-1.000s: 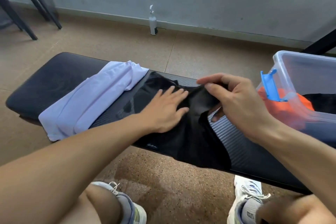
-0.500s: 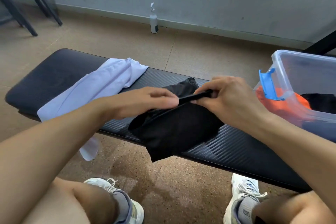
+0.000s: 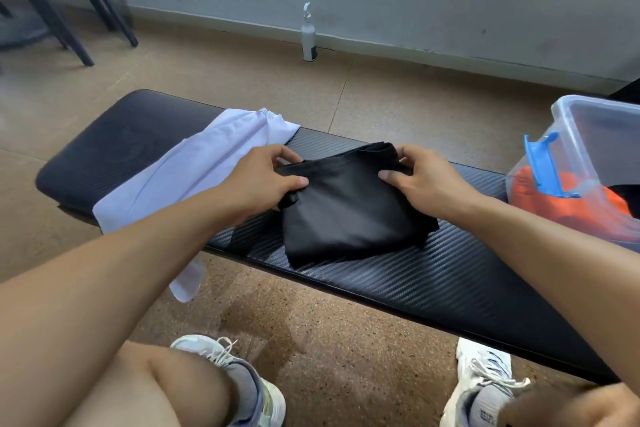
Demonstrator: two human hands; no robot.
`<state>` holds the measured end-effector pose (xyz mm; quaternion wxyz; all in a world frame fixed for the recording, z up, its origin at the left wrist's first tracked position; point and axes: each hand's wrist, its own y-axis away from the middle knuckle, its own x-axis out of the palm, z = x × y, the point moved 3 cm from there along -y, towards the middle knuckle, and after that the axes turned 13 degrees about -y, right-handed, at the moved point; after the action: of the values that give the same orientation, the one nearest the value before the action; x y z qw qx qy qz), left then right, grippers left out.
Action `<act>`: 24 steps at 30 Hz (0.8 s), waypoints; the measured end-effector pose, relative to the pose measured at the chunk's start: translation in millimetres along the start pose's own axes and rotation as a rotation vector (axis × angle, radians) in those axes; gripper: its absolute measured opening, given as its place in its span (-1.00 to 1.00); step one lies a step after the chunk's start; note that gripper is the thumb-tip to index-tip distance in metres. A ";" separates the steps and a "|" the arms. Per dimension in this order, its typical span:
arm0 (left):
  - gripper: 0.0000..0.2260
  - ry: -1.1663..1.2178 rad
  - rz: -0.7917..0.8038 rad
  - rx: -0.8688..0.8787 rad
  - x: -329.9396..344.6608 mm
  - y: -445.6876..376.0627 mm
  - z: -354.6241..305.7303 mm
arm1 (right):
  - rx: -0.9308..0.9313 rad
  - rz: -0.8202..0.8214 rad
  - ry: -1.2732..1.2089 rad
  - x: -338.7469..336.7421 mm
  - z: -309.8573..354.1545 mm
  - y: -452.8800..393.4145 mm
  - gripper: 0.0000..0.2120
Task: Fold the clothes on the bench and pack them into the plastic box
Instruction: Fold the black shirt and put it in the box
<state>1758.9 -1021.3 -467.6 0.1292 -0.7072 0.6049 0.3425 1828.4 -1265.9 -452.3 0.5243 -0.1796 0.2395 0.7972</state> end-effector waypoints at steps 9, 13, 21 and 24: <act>-0.29 -0.281 -0.060 -0.013 0.1 -20.6 -2.7 | 0.082 -0.074 0.196 -6.3 -0.1 5.4 -0.34; -0.30 -0.298 -0.005 0.000 4.2 -22.6 -6.9 | 0.133 -0.042 0.209 -6.8 -2.4 5.8 -0.38; -0.75 -0.225 0.179 0.002 4.2 -21.7 -14.3 | 0.240 -0.012 0.078 -13.8 -15.2 -5.2 -0.50; -0.74 -0.210 0.323 -0.052 3.5 -15.5 -11.9 | 0.322 0.101 -0.044 -12.6 -12.5 1.8 -0.64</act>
<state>1777.5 -1027.5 -464.7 0.1169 -0.5644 0.6846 0.4463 1832.1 -1283.1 -455.4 0.5106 -0.0633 0.3614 0.7776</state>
